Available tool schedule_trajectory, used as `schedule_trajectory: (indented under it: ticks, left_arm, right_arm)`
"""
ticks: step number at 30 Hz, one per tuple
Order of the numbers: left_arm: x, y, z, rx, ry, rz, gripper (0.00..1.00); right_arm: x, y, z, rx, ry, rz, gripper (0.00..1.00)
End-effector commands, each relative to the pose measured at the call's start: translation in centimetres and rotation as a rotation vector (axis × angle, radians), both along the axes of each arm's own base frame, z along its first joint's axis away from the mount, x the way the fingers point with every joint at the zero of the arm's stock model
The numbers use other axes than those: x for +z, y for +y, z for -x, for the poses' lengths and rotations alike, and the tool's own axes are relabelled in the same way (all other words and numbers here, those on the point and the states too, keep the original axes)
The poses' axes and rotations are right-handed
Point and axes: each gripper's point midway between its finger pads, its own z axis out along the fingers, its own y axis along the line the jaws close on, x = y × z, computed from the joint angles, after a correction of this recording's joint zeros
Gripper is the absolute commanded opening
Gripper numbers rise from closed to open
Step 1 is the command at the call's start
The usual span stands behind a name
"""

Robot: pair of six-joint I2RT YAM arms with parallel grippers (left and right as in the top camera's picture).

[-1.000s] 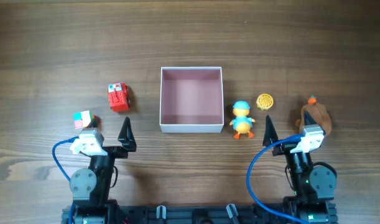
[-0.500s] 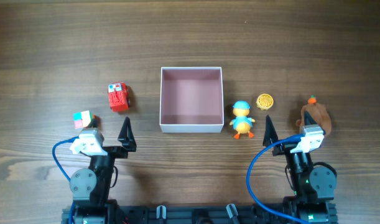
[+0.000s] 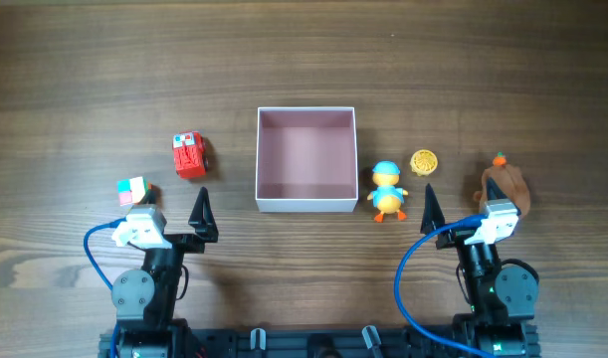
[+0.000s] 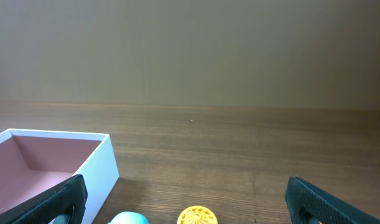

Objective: Pack container
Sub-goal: 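Move both grippers forward toward the red truck and the right-side toys, then lower the left gripper onto the red toy truck and grasp it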

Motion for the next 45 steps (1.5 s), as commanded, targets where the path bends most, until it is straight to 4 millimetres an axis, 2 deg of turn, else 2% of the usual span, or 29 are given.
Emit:
schedule_trajectory:
  ticks: [1,4,6,10,13,17,22,25,29,31,33,36,40,45]
  left_arm:
    - [-0.2,-0.3,0.0,-0.022,0.0,-0.018,1.0]
    - [-0.2,-0.3,0.0,-0.022,0.0,-0.018,1.0]
    - [-0.2,-0.3,0.0,-0.022,-0.002,-0.018,1.0]
    - [0.4,-0.4,0.1,-0.026,-0.012,0.007,1.0]
    - [3.1,-0.4,0.3,-0.023,-0.042,0.036,1.0]
    - [6.6,-0.1,0.1,-0.006,0.017,0.034,1.0]
    - [9.7,0.1,-3.3,0.013,0.253,0.033,1.0]
    - [11.0,0.1,-6.3,0.017,0.456,0.035,1.0]
    - [11.5,0.1,-9.0,0.016,0.703,0.022,1.0]
    - [11.1,0.1,-10.7,0.017,0.808,0.023,1.0]
    - [9.9,-0.1,-11.5,0.004,0.876,0.031,1.0]
    - [6.4,-0.2,-12.9,0.003,0.976,0.031,1.0]
    - [1.8,0.3,-12.9,0.031,1.133,0.013,1.0]
    - [-2.9,0.4,-11.7,0.033,1.325,0.011,1.0]
  right_arm:
    - [0.2,-0.1,0.0,-0.011,-0.007,-0.009,1.0]
    - [0.1,-0.1,0.0,-0.007,-0.004,-0.026,1.0]
    - [0.3,-0.1,0.0,-0.007,-0.003,-0.096,1.0]
    - [0.5,1.6,0.3,0.09,0.011,-0.116,1.0]
    - [1.4,1.7,0.4,0.096,0.04,-0.107,1.0]
    - [4.3,1.7,-0.2,0.095,0.105,-0.07,1.0]
    - [7.2,1.9,-3.4,0.094,0.331,-0.035,1.0]
    - [7.2,2.0,-5.7,0.091,0.567,-0.039,1.0]
    - [6.4,2.1,-7.1,0.084,0.821,-0.043,1.0]
    - [5.7,2.0,-7.7,0.08,0.915,-0.04,1.0]
    - [4.7,2.0,-8.0,0.075,0.981,-0.048,1.0]
    - [2.2,1.4,-7.4,0.0,1.104,-0.093,1.0]
    - [0.0,0.9,-6.8,-0.038,1.204,-0.076,1.0]
    - [-0.4,0.6,-6.8,-0.052,1.218,-0.062,1.0]
